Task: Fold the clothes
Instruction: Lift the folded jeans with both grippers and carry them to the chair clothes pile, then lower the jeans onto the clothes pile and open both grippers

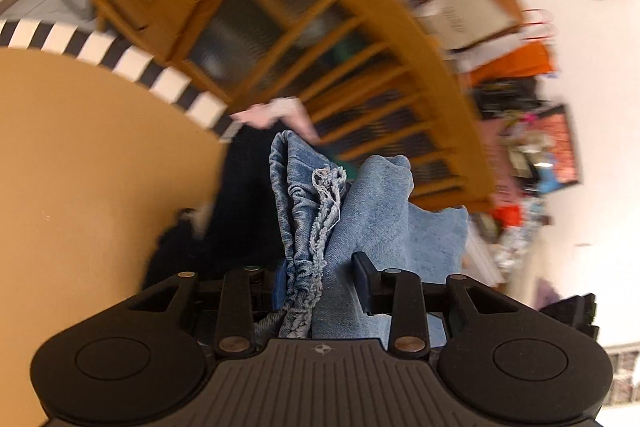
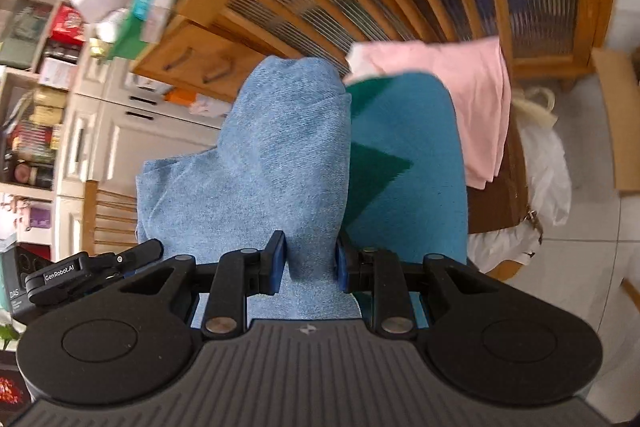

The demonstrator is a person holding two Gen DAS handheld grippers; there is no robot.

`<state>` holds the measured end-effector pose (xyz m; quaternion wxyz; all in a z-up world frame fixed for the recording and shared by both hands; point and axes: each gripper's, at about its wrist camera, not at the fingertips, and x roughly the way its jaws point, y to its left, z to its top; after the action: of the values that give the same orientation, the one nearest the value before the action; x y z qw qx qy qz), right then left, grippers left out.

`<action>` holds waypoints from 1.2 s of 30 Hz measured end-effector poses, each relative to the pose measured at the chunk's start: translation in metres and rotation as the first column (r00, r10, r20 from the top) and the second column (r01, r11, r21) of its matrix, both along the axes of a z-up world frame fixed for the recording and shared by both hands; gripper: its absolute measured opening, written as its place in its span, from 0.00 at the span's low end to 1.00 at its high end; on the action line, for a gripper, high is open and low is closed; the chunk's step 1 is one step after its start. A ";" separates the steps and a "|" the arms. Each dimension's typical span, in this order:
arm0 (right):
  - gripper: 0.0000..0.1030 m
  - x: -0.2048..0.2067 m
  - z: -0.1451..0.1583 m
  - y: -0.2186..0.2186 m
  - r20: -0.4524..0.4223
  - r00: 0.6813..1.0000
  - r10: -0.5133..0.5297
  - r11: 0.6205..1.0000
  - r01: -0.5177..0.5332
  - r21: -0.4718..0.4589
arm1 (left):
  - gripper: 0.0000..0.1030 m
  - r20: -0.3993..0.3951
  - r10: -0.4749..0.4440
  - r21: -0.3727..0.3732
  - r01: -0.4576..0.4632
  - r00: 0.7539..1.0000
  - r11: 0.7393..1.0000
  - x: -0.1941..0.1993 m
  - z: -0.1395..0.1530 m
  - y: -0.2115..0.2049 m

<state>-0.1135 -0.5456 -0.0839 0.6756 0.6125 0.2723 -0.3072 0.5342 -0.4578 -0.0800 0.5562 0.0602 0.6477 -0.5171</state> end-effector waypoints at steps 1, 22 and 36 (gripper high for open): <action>0.25 0.002 -0.015 -0.002 -0.001 1.000 -0.007 1.000 0.007 0.007 | 0.35 0.017 0.008 0.008 -0.008 1.000 1.000 -0.001 -0.009 -0.002; 0.30 0.037 0.034 0.158 -0.172 0.977 0.124 0.632 -0.211 -0.746 | 0.52 0.629 -0.098 -0.242 0.314 0.771 0.918 -0.133 0.049 0.073; 0.47 0.081 0.004 0.172 -0.234 0.971 0.056 0.570 -0.223 -0.791 | 0.59 0.583 -0.026 -0.274 0.227 0.812 0.935 -0.132 0.015 0.060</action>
<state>-0.0328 -0.3740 -0.0797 0.8745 0.1812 0.2101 -0.3979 0.4020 -0.3974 -0.0651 0.6901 0.1615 0.3497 -0.6127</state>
